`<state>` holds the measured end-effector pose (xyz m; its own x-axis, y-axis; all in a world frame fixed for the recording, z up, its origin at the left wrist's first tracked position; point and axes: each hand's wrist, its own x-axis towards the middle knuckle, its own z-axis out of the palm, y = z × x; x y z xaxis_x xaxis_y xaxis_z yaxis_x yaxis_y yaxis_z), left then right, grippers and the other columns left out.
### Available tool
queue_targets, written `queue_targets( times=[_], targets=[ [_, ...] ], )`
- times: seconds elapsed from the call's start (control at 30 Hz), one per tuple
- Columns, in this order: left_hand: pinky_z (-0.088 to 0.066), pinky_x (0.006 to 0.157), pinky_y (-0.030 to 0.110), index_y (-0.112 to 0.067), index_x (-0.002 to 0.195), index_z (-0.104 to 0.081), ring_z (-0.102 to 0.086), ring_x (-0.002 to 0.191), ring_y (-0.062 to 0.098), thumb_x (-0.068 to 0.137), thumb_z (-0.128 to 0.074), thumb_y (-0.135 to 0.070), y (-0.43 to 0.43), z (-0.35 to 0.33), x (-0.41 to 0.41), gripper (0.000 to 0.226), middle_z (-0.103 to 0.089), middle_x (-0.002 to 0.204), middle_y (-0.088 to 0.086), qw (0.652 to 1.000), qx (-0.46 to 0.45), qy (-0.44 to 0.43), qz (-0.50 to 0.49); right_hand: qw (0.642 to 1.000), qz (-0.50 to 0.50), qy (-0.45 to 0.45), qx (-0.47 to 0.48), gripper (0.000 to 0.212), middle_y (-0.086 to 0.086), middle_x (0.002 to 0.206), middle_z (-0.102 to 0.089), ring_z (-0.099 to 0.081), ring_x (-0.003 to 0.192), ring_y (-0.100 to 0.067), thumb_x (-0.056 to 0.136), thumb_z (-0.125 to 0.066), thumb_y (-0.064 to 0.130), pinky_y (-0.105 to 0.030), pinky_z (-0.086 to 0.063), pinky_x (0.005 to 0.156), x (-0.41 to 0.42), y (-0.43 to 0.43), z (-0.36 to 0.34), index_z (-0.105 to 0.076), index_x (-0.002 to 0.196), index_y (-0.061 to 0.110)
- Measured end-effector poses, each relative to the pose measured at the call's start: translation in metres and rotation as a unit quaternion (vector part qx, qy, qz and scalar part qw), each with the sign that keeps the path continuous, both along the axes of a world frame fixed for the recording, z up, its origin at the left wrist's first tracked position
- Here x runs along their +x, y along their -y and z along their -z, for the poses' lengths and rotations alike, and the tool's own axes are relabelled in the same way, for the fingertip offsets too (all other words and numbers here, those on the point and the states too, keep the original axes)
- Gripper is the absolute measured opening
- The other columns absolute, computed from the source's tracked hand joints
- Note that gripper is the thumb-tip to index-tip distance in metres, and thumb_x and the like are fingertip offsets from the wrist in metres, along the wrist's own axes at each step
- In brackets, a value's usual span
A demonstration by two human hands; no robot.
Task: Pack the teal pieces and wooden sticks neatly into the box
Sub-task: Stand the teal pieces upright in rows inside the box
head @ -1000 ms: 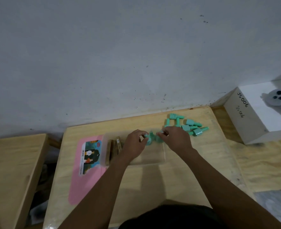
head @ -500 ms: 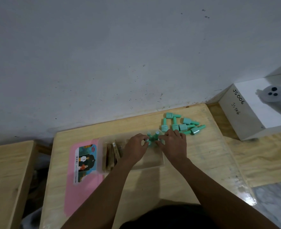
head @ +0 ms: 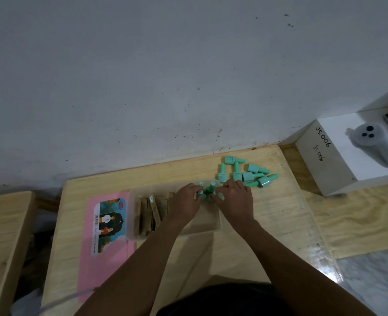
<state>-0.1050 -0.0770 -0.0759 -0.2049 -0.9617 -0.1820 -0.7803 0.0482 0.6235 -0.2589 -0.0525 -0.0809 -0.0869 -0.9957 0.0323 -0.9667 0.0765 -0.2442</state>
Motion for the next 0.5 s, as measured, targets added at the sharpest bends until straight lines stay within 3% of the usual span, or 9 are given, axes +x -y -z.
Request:
queue_targets(
  times=[0.3,0.5],
  targets=[
    [-0.044,0.085,0.025,-0.017,0.119,-0.066,-0.061,0.109,0.020,0.090,-0.058,-0.019,-0.0040,0.0016,-0.0021,0.030,-0.067,0.120,0.002,1.000,-0.015,-0.015,-0.023,1.000,0.006,-0.001,-0.013,0.021,0.001,0.088,-0.067,-0.059,0.087,-0.023,0.077,-0.073,0.042,-0.036,-0.043,0.071,0.0006,-0.0021,0.0008,-0.077,0.091,0.027],
    [-0.047,0.087,0.029,-0.016,0.116,-0.067,-0.062,0.108,0.021,0.088,-0.060,-0.018,-0.0054,-0.0001,-0.0051,0.029,-0.068,0.118,0.003,0.999,-0.022,-0.015,-0.033,1.000,-0.012,0.009,-0.005,0.026,-0.001,0.092,-0.067,-0.059,0.091,-0.023,0.079,-0.072,0.044,-0.037,-0.046,0.073,-0.0037,-0.0003,0.0004,-0.076,0.097,0.026]
  ],
)
